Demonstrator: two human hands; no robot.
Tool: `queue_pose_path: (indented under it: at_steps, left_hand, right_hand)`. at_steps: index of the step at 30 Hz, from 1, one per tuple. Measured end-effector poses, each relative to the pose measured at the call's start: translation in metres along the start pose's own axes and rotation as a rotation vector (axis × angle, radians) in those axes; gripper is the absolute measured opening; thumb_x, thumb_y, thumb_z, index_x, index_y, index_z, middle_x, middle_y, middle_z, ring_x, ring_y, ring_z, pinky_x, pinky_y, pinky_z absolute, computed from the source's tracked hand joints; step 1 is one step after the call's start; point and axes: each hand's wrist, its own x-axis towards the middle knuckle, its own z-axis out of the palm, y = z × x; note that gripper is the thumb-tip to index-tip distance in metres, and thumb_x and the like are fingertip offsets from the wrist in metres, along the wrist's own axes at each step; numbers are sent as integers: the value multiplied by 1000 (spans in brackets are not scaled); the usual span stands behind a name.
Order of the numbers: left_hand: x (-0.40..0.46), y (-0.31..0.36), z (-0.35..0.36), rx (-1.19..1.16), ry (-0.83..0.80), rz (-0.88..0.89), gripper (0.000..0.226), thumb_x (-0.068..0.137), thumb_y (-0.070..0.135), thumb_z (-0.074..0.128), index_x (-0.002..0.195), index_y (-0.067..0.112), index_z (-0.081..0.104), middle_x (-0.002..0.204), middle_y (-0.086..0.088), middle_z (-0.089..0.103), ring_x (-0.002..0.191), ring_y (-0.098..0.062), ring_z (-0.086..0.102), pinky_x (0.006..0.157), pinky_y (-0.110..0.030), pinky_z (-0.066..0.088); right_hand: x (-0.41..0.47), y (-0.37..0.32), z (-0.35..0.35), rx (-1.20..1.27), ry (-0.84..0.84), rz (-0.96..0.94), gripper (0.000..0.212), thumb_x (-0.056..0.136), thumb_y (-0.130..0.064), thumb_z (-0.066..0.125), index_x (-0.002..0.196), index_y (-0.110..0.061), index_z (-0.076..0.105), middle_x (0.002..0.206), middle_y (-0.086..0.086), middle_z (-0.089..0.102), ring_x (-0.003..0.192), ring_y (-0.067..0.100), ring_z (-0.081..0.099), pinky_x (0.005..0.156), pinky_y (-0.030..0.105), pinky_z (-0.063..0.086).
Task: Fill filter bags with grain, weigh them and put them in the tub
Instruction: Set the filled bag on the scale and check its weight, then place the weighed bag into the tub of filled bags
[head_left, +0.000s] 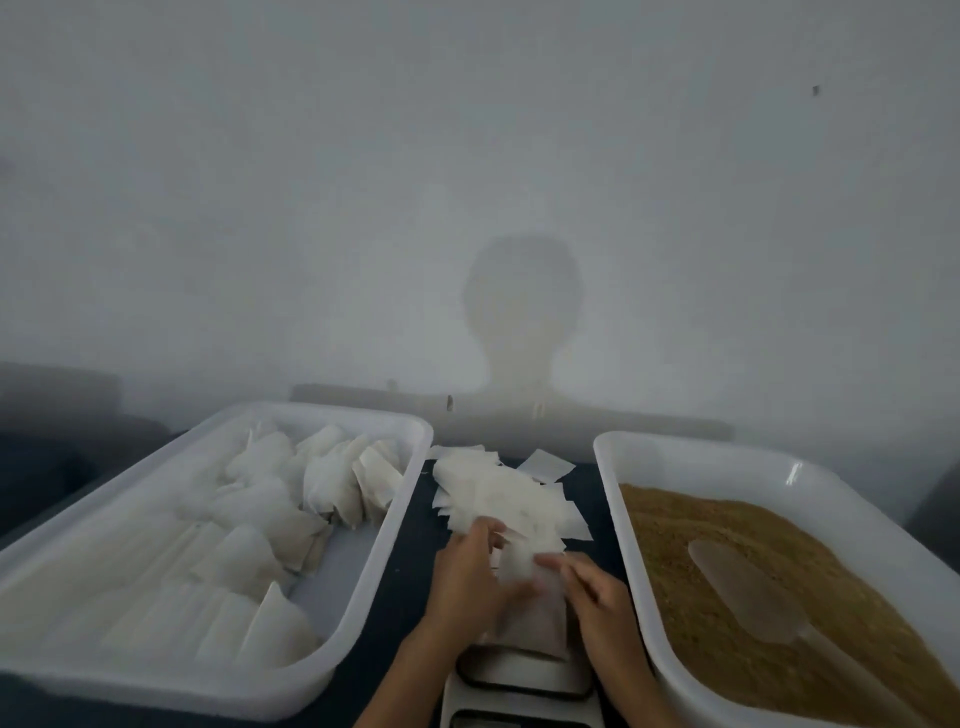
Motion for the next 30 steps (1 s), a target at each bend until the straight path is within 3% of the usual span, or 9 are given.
queue_pose_path:
  at_steps: [3,6,11,15,18,21,24,28,30]
  left_hand:
    - [0,11,-8,-6,-15,-17,76,65,46,79,125,33,35,102,14,46,96,-5,49,70,-11,38]
    - [-3,18,-25,117,91,38,48,77,41,71,116,30,45,93,17,52,84,-2,53,61,-7,35]
    - [-3,36,-75,373,248,107,22,92,30,53,108,16,60,107,-1,65,98,-16,61,83,-24,46]
    - [-3,31,-129,498,323,35,21,94,31,49,101,15,61,101,-2,66,95,-21,62,82,-28,45]
    - [-9,5,-166,416,360,-63,16,86,28,60,75,17,56,88,-7,67,87,-26,63,74,-30,45]
    - [-11,-30,-192,382,293,-213,24,80,28,68,69,20,48,90,-10,66,90,-29,61,66,-28,38]
    - [-11,-58,-204,400,178,-328,16,82,25,67,83,13,57,98,-9,60,97,-26,60,72,-28,44]
    - [-10,-82,-206,453,40,-410,32,82,20,65,64,17,39,78,0,48,89,-16,51,68,-24,40]
    - [-10,-85,-207,456,-31,-472,22,82,15,65,70,14,46,83,-6,55,99,-23,58,69,-26,44]
  right_hand:
    - [0,-19,6,46,6,-48,28,95,-5,48,93,-20,72,101,-6,69,96,-4,61,79,4,42]
    - [4,-40,17,61,22,-140,30,92,-2,51,90,-24,71,97,-7,69,93,-6,60,78,3,42]
    - [22,-81,48,95,-7,-260,34,92,4,48,93,-20,72,98,-8,70,96,-2,61,81,6,44]
    - [41,-113,88,107,-97,-296,38,92,6,46,94,-22,72,100,-11,69,98,0,61,82,8,45]
    - [49,-126,124,25,-165,-276,33,95,2,44,97,-22,66,106,-9,64,101,1,57,85,8,43]
    - [49,-126,158,-145,-239,-234,28,95,1,40,105,-15,61,112,-3,59,100,4,53,85,7,40]
    - [46,-117,188,-421,-423,-142,28,95,-5,42,119,-10,56,122,5,57,107,14,54,94,23,44]
    - [43,-112,218,-809,-711,-9,28,92,-13,53,120,-5,56,122,12,58,111,28,55,91,34,43]
    - [43,-109,227,-895,-791,50,29,93,-11,50,121,-2,54,124,16,56,113,30,54,91,34,42]
